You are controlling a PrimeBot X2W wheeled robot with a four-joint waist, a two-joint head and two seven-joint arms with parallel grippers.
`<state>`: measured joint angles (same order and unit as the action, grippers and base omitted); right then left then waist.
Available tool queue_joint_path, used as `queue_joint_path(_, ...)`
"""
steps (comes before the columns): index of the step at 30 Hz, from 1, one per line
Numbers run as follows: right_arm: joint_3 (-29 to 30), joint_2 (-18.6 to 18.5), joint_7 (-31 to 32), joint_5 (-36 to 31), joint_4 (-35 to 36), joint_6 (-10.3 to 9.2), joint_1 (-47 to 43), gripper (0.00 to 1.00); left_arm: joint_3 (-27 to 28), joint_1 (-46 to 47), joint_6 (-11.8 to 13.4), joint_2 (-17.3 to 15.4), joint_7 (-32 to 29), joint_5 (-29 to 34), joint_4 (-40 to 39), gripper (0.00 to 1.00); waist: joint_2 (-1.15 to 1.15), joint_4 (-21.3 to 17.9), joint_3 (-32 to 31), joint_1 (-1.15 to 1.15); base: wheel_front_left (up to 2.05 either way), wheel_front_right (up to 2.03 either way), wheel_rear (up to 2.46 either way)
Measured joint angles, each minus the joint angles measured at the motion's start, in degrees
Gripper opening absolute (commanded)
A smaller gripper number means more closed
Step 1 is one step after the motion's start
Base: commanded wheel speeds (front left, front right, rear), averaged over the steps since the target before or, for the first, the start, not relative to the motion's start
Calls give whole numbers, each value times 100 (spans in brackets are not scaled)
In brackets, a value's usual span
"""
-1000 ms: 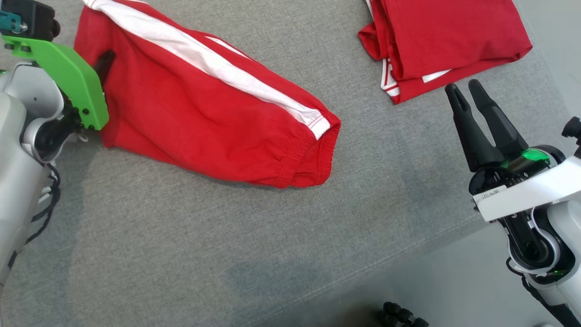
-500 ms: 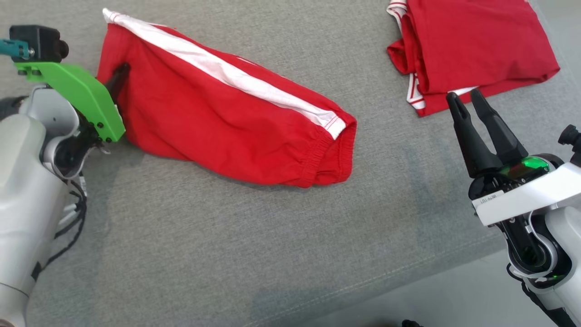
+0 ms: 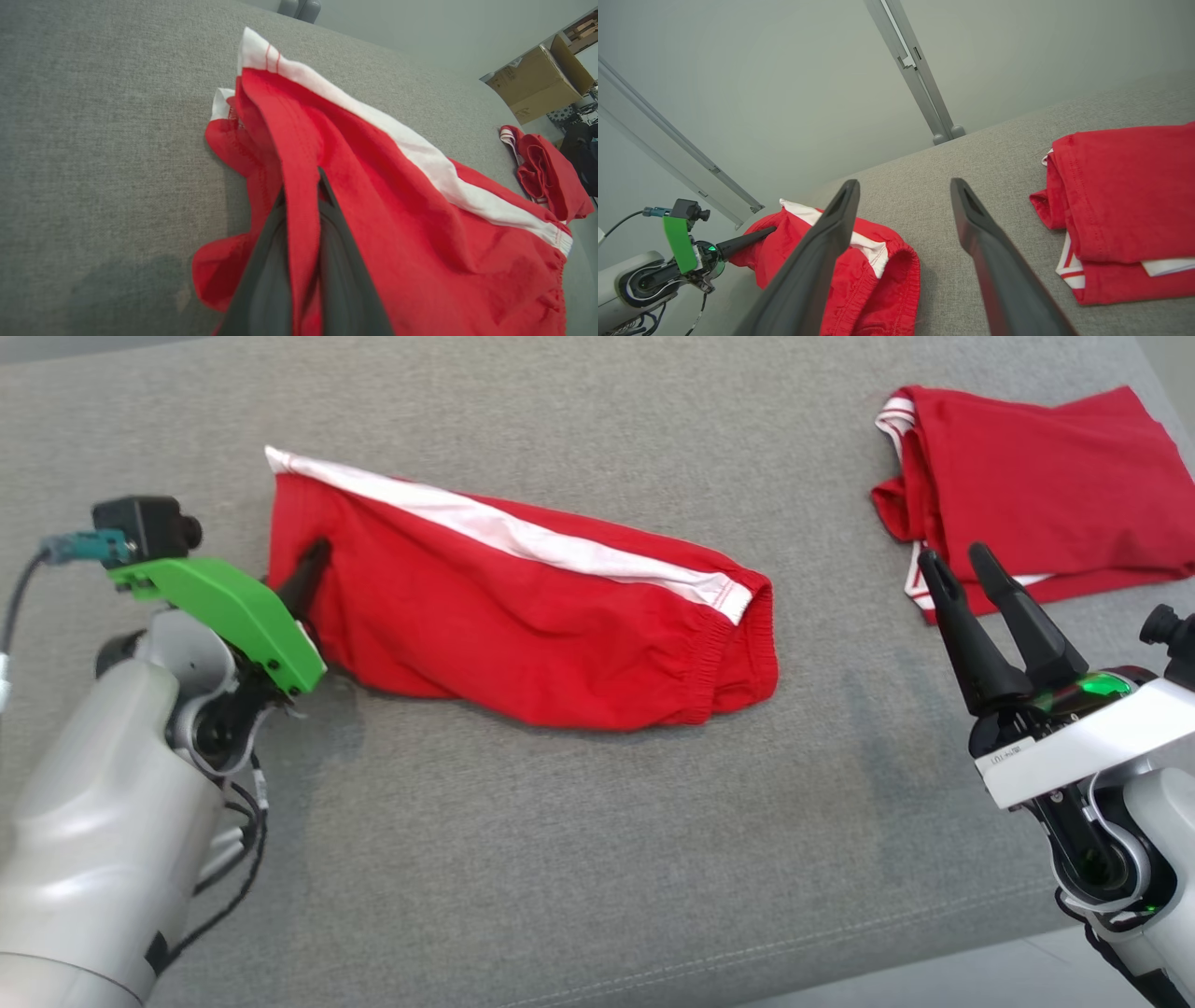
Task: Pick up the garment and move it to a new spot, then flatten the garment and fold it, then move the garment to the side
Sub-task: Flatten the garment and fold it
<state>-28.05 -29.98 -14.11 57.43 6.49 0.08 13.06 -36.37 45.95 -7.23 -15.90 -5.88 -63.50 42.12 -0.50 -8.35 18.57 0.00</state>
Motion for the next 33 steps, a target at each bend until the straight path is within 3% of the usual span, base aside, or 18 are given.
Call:
queue_joint_path(7, -35, -86, 112, 81, -225, 98, -83, 100, -86, -469, 127, 234, 148, -1, -32, 0, 0, 410, -330, 0, 0, 0, 0)
queue_joint_path(23, -34, -254, 289, 274, -337, 142, -365, 100, -294, -1489, 322, 404, 605, 62, -491, 0, 0, 1327, -962, 0, 0, 0, 0)
queue_joint_path(32, -133, -244, 416, 276, -266, 186, -381, 100, -290, -1582, 321, 336, 770, 70, -765, 0, 0, 1459, -1015, 0, 0, 0, 0)
queue_joint_path(33, -154, -236, 428, 278, -268, 186, -381, 100, -296, -1600, 321, 321, 769, 73, -766, 26, 0, 1442, -1011, 0, 0, 0, 0)
